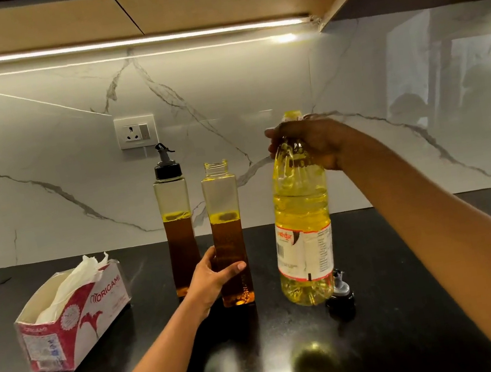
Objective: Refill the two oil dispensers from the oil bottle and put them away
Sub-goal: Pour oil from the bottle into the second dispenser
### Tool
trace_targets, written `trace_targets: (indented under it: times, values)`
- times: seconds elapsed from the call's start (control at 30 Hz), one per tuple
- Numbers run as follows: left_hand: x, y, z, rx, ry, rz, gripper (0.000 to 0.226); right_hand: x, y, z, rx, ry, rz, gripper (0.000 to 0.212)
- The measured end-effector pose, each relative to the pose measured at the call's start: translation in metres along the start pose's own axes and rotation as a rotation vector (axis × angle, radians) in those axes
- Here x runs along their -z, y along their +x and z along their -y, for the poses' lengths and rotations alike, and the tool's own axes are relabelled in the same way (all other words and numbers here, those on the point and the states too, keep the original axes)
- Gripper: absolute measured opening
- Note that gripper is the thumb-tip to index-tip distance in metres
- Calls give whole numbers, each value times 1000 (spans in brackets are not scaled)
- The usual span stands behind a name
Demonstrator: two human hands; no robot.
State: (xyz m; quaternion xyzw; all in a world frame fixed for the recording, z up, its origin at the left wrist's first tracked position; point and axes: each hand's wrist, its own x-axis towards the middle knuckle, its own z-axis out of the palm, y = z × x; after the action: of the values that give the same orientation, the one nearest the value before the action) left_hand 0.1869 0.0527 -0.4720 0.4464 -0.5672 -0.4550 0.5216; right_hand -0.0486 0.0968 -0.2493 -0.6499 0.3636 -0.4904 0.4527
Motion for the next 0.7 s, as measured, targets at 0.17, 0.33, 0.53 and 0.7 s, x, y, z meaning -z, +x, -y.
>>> trace_targets:
  times: [0.17,0.33,0.53,0.7]
  values:
    - [-2,0,-4,13,-9,15,90,-14,-1,-34,-31,28,46,12]
    - [-3,-5,-2,25,-40,4,117,-27,-4,-54,-33,6,91,12]
    - [2,-10,8,66,-61,20,123,-36,-6,-58,-4,-1,70,18]
    - [8,-20,6,126,-59,50,117,-38,-9,-63,16,-10,71,16]
